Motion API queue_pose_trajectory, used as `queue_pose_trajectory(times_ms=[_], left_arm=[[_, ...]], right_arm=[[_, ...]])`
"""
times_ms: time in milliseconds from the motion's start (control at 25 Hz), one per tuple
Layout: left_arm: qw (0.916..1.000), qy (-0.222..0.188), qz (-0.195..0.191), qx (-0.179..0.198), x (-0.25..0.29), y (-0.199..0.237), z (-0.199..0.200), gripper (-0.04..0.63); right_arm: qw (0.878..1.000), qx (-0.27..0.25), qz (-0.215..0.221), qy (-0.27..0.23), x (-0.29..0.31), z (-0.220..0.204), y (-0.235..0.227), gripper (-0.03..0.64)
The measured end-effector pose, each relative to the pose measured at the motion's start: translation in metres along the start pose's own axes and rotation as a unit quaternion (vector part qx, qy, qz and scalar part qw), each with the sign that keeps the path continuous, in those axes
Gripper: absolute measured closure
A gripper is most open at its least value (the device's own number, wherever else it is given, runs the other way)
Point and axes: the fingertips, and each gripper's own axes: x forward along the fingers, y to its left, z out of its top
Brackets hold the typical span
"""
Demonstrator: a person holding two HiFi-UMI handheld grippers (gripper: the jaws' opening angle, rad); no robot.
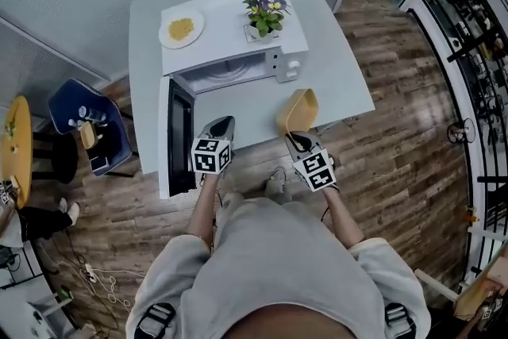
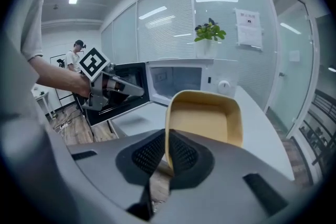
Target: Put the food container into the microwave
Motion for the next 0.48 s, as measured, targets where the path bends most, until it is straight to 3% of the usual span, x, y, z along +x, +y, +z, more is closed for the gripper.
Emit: queue_pose_trajectory(times_ms=[480], left_arm=[[0.9966,-0.018,0.073,-0.033,-0.014,0.021,0.002,0.584]], right_arm=[[0.989,-0.068,0.128,0.007,0.045,0.006,0.033,0.589]])
